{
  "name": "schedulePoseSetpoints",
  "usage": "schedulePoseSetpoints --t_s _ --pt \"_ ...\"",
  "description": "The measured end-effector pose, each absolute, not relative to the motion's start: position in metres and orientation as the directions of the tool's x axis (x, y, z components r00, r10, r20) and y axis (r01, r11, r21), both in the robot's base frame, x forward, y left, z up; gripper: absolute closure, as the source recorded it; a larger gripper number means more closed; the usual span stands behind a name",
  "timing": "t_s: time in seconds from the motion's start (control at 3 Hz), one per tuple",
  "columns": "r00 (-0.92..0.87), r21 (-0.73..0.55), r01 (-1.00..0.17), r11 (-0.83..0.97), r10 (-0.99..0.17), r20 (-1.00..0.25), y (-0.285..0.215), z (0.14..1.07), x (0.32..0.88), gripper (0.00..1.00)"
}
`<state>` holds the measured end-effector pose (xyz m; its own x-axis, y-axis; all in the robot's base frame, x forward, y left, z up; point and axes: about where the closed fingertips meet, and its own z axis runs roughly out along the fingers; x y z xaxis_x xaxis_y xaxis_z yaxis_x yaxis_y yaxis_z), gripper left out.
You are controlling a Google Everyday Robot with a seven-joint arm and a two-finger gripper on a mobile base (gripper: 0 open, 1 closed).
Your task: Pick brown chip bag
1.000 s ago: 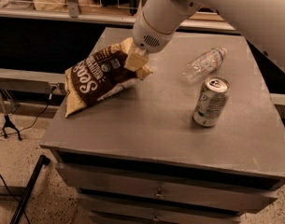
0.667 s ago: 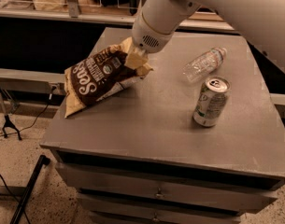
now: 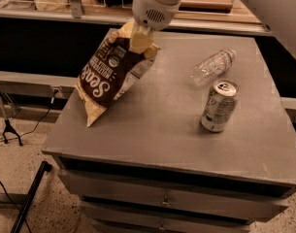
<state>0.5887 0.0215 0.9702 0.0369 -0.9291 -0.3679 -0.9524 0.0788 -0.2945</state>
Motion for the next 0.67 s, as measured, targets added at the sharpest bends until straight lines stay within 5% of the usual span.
schedulePoseSetpoints --t_s 0.67 --pt "0.125 -0.342 -0.94 0.007 -0.924 -0.362 0.027 1.026 0.585 1.0"
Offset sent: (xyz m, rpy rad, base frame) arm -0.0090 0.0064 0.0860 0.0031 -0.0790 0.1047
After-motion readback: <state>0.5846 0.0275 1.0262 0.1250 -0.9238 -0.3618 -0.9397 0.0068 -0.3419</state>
